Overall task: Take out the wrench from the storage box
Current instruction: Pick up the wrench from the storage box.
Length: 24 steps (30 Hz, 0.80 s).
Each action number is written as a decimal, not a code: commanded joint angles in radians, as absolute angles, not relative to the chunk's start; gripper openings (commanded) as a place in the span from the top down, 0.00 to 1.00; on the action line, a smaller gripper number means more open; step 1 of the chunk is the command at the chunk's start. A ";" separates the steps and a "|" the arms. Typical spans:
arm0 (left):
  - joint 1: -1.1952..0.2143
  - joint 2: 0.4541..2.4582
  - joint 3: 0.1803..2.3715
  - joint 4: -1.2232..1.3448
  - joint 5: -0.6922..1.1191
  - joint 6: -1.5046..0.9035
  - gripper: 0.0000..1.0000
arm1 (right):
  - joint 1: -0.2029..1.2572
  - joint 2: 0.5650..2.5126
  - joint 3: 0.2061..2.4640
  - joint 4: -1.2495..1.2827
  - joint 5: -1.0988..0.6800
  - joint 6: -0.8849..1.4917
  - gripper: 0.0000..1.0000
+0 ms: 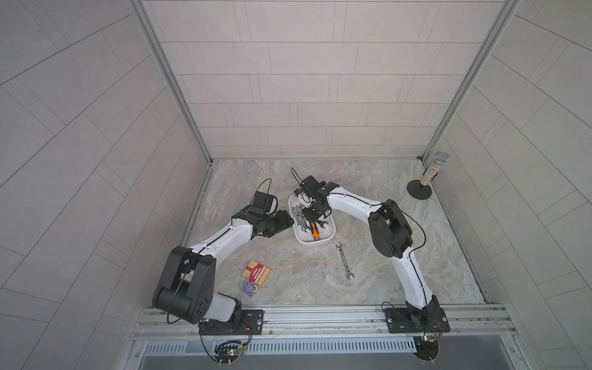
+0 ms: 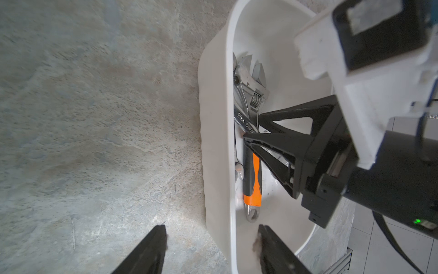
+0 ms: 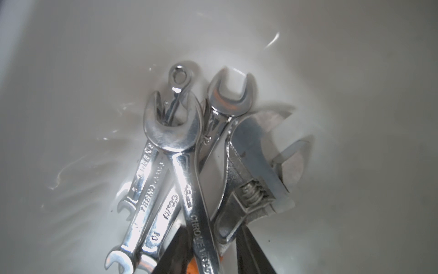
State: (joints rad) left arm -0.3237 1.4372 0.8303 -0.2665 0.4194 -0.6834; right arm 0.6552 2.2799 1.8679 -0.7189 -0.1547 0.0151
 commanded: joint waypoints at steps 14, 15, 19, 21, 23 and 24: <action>-0.318 1.418 0.820 -0.252 0.417 -0.686 0.33 | 0.648 2.311 1.888 -0.746 -0.147 0.048 0.82; -0.318 1.417 0.819 -0.252 0.417 -0.686 0.33 | 0.648 2.311 1.887 -0.746 -0.147 0.051 0.83; -0.316 1.412 0.819 -0.250 0.417 -0.685 0.33 | 0.649 2.313 1.884 -0.749 -0.150 0.067 0.87; -0.314 1.410 0.817 -0.249 0.417 -0.685 0.33 | 0.651 2.313 1.882 -0.749 -0.150 0.075 0.88; -0.313 1.407 0.817 -0.247 0.417 -0.685 0.33 | 0.653 2.314 1.883 -0.747 -0.150 0.089 0.90; -0.313 1.407 0.817 -0.247 0.417 -0.686 0.33 | 0.653 2.315 1.883 -0.746 -0.151 0.095 0.91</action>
State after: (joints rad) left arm -0.3206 1.4326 0.8299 -0.2581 0.4217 -0.6838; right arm 0.6537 2.2826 1.8751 -0.7143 -0.1638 0.0628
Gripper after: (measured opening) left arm 0.672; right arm 0.182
